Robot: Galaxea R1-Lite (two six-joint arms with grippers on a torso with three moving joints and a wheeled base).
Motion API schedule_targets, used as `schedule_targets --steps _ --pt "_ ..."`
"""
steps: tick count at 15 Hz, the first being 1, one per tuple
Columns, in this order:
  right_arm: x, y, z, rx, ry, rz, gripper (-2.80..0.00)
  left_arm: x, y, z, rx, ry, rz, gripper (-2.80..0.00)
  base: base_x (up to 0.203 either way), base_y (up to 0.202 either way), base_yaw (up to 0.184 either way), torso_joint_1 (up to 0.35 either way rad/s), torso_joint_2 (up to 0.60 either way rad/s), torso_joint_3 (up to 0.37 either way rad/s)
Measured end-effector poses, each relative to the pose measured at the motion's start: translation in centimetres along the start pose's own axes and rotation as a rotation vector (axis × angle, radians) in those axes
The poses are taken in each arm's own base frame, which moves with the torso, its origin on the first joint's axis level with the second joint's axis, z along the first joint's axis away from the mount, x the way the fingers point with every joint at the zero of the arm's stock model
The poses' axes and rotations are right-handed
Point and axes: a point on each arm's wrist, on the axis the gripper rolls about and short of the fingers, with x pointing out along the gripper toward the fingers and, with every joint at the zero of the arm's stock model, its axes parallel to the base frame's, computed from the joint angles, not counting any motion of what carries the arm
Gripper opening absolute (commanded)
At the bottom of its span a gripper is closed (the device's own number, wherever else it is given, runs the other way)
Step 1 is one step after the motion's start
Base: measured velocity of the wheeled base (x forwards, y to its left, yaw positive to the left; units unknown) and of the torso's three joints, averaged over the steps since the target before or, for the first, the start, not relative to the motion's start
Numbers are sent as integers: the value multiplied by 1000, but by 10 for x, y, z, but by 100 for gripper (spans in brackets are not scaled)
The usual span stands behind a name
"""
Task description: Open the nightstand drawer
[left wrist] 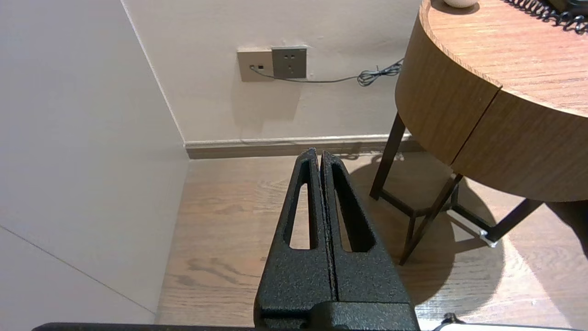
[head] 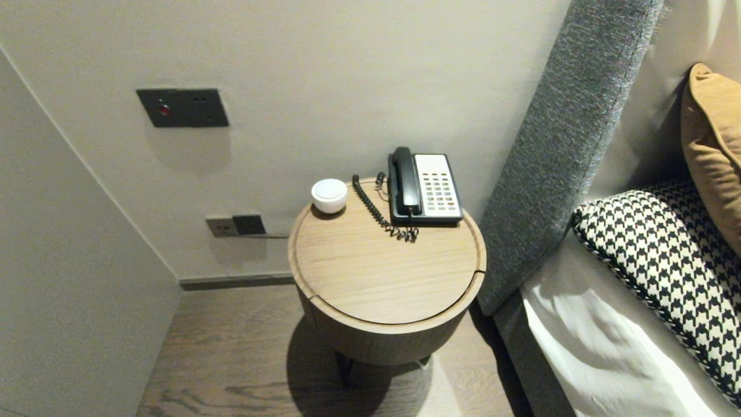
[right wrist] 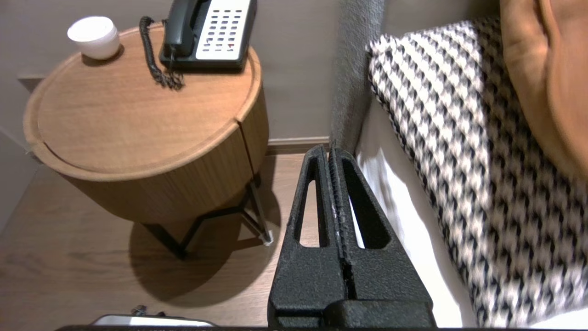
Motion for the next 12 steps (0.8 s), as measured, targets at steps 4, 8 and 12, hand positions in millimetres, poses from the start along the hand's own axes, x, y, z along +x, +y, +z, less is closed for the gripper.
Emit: schedule_targets --steps 4,8,12 --pt "58 0 49 5 112 44 -280 0 0 0 0 0 0 -280 0 0 0 0 0 0" --pt "117 13 53 1 275 173 -280 0 0 0 0 0 1 -280 0 0 0 0 0 0" --pt "162 24 38 -8 419 216 -280 0 0 0 0 0 0 -280 0 0 0 0 0 0"
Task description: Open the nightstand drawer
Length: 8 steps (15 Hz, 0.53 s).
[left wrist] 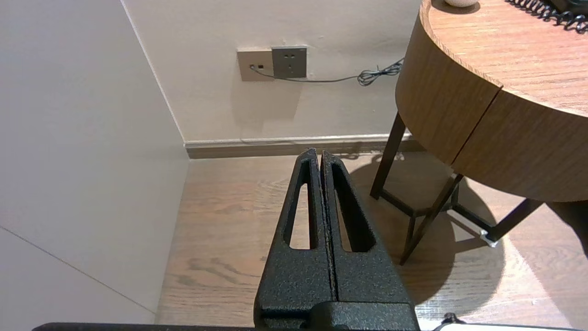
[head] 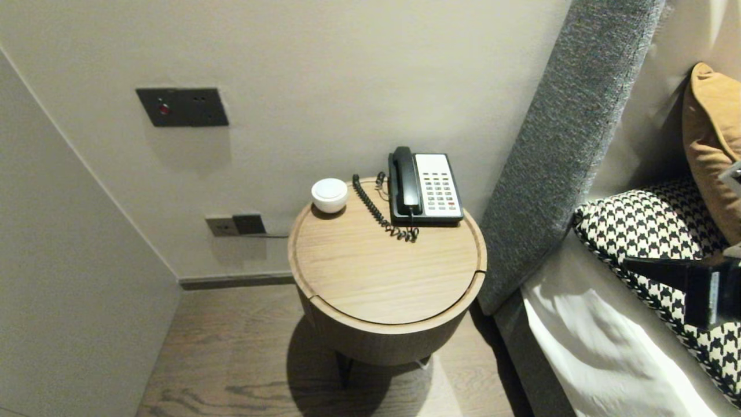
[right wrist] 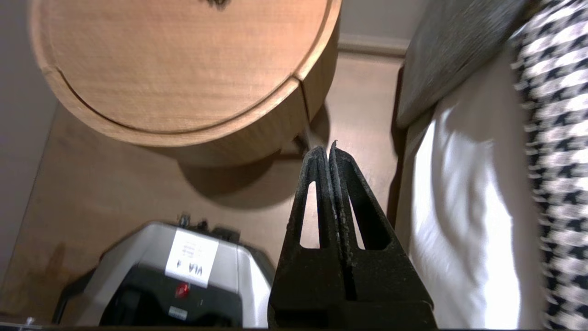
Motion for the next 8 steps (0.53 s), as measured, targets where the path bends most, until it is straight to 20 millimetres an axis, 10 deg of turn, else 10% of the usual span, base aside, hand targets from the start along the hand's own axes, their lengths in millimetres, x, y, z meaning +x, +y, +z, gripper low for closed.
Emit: schedule_targets --steps 8 --pt "87 5 -6 49 235 69 -280 0 0 0 0 0 0 -280 0 0 0 0 0 0"
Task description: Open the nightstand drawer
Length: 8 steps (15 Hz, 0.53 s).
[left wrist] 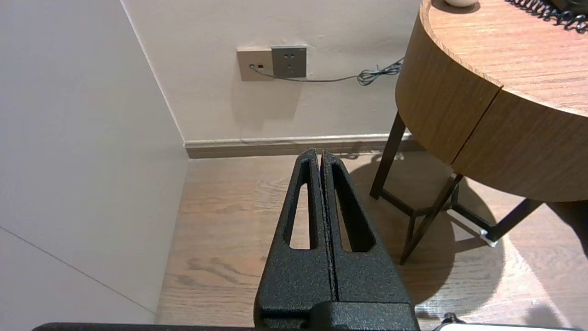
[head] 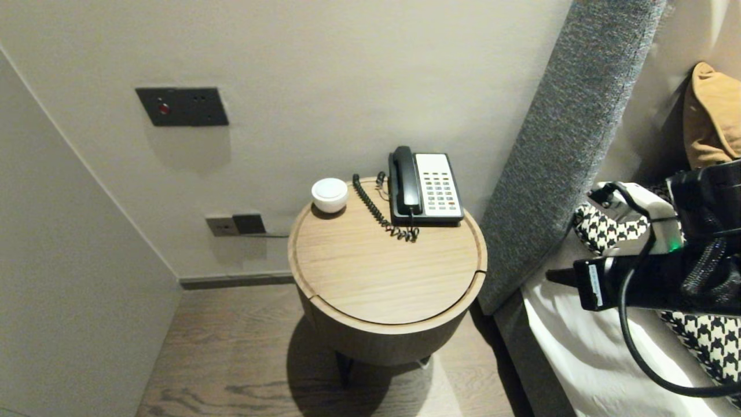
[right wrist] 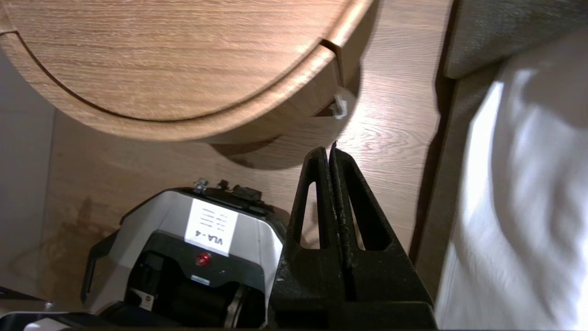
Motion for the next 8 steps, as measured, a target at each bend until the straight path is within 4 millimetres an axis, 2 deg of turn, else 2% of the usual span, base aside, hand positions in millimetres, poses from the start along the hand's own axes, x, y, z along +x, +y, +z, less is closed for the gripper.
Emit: schedule_targets --steps 4,8 --pt "39 8 6 -15 33 37 -280 0 0 0 -1 0 0 -280 0 0 0 0 0 0" --pt "76 14 2 -25 68 59 -280 0 0 0 0 0 0 -280 0 0 0 0 0 0"
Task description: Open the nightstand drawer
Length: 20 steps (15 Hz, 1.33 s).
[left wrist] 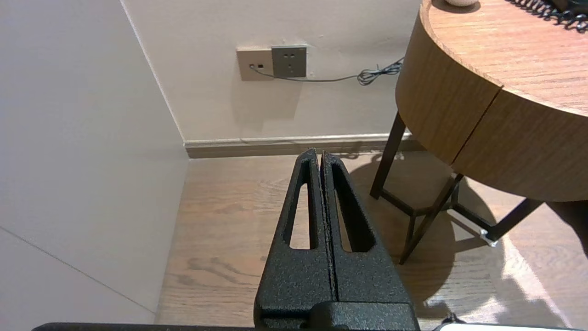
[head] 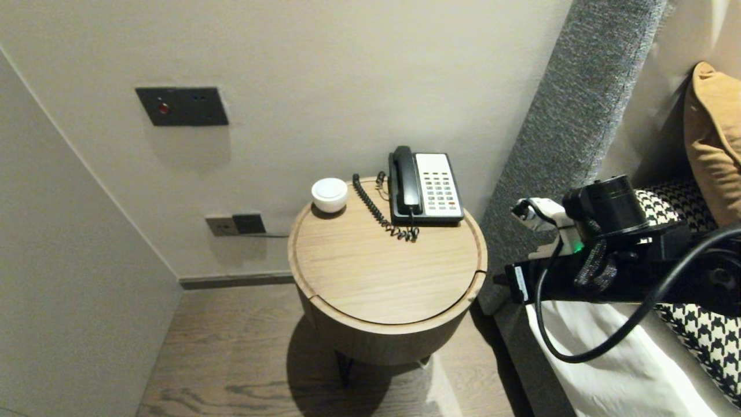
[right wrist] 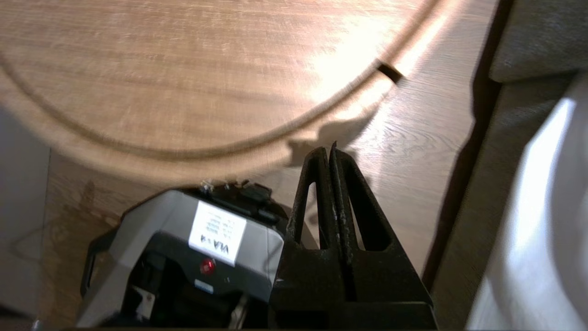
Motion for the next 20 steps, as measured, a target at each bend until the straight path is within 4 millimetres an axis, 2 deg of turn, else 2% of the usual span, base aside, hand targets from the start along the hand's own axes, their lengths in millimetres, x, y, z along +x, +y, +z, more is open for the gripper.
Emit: schedule_targets --steps 3,7,20 --pt "23 3 -1 3 24 12 -280 0 0 0 0 0 0 -280 0 0 0 0 0 0" --pt "40 3 -2 5 51 14 -280 0 0 0 0 0 0 -280 0 0 0 0 0 0" --pt "48 2 -13 8 89 28 -280 0 0 0 0 0 0 -280 0 0 0 0 0 0"
